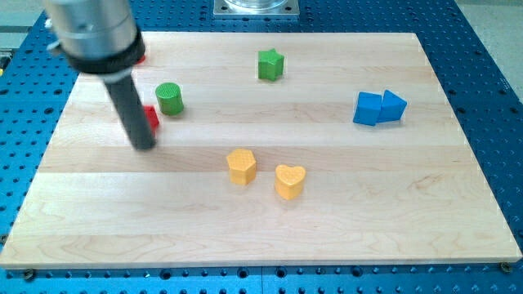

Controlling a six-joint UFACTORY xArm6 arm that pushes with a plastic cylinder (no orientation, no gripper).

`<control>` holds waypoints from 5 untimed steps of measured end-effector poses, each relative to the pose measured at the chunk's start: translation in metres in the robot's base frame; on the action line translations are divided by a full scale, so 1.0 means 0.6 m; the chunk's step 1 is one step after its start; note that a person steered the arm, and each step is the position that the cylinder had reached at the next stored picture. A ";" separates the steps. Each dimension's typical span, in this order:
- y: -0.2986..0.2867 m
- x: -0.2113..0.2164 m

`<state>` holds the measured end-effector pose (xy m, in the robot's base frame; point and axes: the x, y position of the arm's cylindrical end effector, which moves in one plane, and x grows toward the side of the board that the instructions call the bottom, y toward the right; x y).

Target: Move the green circle towards the center of the board

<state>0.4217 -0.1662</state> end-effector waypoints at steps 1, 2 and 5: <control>-0.003 -0.069; -0.009 -0.108; 0.012 -0.139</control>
<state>0.3386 -0.1593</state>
